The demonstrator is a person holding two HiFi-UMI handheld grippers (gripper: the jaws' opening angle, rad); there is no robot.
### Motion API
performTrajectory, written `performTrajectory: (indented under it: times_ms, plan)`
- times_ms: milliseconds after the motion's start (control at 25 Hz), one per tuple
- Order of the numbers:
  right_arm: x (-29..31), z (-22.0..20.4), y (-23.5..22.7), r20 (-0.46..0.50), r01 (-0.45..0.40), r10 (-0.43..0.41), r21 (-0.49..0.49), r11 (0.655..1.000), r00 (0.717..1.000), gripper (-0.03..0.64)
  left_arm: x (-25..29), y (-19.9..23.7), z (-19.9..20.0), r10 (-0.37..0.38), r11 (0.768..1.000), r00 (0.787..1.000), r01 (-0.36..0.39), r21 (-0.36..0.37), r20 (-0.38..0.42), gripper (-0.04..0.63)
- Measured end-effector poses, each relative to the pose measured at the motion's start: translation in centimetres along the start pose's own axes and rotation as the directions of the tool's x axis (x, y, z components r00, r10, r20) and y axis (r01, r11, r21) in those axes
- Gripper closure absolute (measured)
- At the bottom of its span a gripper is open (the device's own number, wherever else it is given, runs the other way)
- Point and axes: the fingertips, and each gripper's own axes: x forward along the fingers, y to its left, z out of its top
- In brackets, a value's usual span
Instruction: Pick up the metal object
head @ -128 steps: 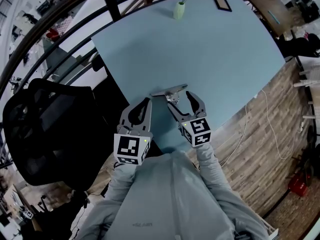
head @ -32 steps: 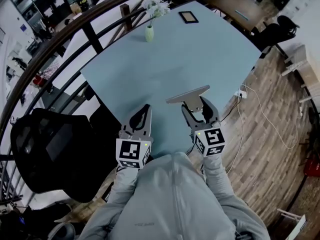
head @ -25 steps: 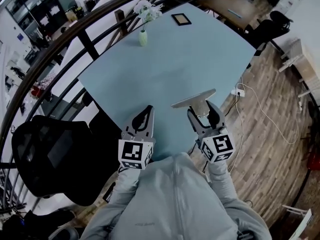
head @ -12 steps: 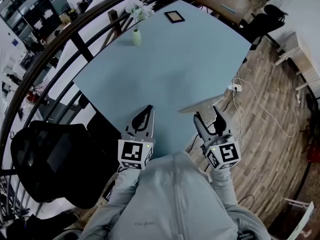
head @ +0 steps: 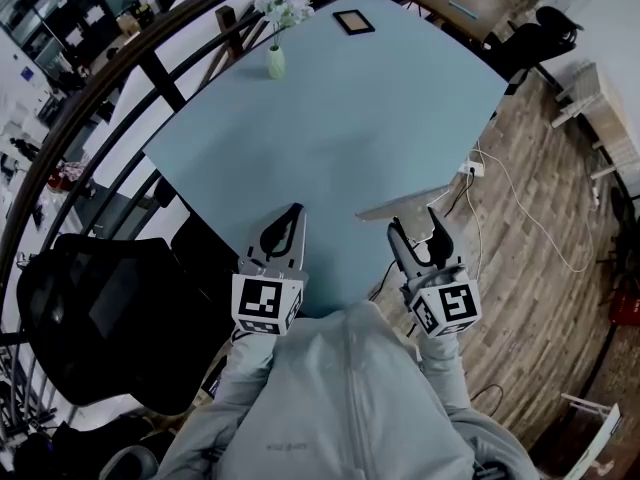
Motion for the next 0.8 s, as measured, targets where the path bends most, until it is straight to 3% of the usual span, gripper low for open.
performTrajectory:
  times_ms: [800]
  plan:
    - [0.82, -0.23, 0.44, -0.005, -0.008, 0.009, 0.02, 1.0, 1.0, 0.324, -0.59, 0.99, -0.39, 0.021, 1.0, 1.0, -0.021, -0.001, -0.01, 0.565]
